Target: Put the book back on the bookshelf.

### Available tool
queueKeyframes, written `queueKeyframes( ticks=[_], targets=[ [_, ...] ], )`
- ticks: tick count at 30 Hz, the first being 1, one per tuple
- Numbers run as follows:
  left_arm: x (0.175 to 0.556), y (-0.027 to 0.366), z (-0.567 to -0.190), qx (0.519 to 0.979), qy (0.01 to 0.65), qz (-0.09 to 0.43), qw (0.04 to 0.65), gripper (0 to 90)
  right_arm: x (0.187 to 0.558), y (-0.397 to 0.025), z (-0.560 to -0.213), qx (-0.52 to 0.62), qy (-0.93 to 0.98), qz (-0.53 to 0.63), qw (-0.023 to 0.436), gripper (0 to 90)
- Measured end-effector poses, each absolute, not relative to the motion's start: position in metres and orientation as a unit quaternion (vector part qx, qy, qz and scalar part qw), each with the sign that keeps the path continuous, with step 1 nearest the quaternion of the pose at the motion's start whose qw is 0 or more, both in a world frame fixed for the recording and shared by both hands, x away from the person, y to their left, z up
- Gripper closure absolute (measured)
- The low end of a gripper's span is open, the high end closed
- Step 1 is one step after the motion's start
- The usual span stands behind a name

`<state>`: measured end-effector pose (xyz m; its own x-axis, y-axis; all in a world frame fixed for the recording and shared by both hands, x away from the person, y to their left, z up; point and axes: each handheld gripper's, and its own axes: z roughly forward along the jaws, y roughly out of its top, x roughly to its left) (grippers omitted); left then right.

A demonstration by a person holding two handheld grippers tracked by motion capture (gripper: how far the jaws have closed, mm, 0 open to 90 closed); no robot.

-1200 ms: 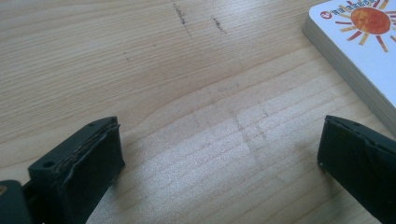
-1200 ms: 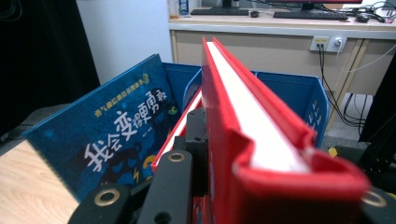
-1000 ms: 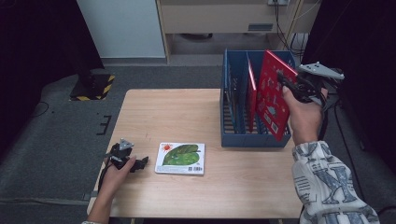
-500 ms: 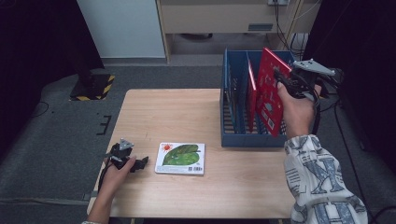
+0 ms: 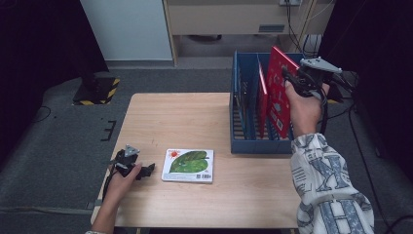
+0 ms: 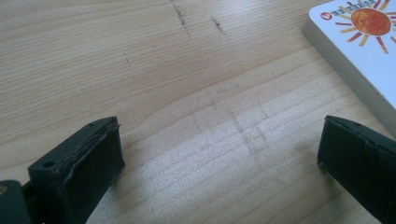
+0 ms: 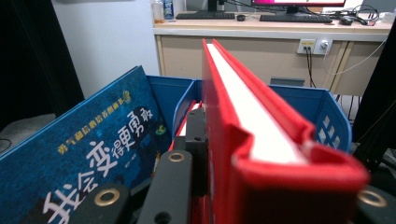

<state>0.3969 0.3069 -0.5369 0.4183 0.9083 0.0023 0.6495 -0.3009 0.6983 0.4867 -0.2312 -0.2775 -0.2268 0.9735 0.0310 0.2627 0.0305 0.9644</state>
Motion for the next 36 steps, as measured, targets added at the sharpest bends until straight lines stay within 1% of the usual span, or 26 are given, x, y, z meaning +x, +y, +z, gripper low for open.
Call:
queueKeyframes(
  ticks=[4,13,22,29,36],
  targets=[
    [0.397,0.307,-0.537,0.780,0.499,0.204,0.316,0.0,0.495,-0.229,-0.281,0.500,0.616,0.482,0.371,79.3],
    [0.397,0.307,-0.537,0.780,0.499,0.204,0.316,0.0,0.518,-0.227,-0.300,0.511,0.608,0.477,0.378,79.4],
    [0.397,0.307,-0.537,0.783,0.498,0.203,0.314,0.0,0.521,-0.228,-0.312,0.518,0.600,0.476,0.380,79.3],
    [0.397,0.307,-0.537,0.782,0.498,0.203,0.314,0.0,0.524,-0.226,-0.319,0.518,0.608,0.471,0.374,79.3],
    [0.397,0.307,-0.537,0.783,0.498,0.203,0.314,0.0,0.526,-0.225,-0.320,0.523,0.605,0.469,0.375,79.3]
  ],
)
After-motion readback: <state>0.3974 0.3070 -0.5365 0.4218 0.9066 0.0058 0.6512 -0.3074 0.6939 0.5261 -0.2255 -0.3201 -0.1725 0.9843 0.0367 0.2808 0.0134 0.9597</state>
